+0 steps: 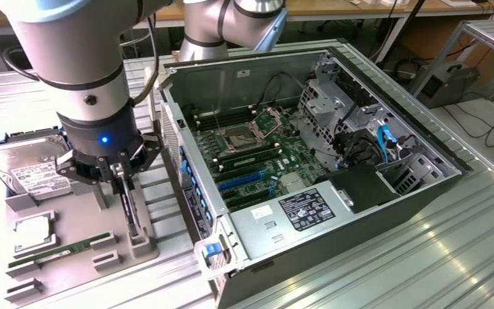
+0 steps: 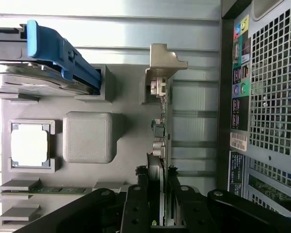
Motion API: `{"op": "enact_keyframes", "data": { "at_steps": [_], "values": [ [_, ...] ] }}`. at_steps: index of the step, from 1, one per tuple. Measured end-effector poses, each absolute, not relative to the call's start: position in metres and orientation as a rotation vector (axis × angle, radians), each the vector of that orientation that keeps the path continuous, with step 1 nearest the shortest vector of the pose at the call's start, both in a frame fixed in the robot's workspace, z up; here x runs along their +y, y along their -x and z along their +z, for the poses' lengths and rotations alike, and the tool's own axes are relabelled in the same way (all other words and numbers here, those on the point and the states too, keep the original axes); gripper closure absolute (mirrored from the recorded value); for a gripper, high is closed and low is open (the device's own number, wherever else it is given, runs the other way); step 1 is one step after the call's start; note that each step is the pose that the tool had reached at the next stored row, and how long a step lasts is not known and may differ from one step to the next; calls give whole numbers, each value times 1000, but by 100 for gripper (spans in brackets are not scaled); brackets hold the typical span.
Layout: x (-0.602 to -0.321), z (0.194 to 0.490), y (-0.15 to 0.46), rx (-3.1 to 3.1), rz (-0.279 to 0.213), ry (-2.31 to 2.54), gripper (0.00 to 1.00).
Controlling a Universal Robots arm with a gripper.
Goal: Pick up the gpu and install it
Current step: 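Pick up the gpu and move the gpu toward the slot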
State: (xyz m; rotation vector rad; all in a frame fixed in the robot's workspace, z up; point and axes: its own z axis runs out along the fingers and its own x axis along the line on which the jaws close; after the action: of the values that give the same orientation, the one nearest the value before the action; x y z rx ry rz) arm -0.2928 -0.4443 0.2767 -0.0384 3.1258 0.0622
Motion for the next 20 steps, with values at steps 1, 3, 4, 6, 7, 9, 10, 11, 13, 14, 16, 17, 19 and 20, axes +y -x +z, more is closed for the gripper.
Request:
{"op": "enact_keyframes", "data": {
  "at_steps": [1,3,4,6,7,9,10,11,13,14,16,17,19,20],
  "values": [
    [-444,280,293,3126,63,38,74],
    [-444,288,293,3126,64,38,74],
    [-444,292,293,3126,65,38,74],
    [-444,300,293,3126,67,38,74],
    [-444,304,293,3126,68,38,74],
    [-444,316,292,3125,70,38,74],
    [-445,320,292,3126,71,38,74],
    [-445,325,292,3125,72,39,74],
    [-445,338,290,3125,75,38,74],
    [-446,344,289,3125,76,38,74],
    [-446,353,288,3125,78,38,74],
    [-447,357,286,3125,79,38,74],
    [-448,367,283,3125,80,38,74],
    [-449,371,281,3125,81,38,74]
  ]
}}
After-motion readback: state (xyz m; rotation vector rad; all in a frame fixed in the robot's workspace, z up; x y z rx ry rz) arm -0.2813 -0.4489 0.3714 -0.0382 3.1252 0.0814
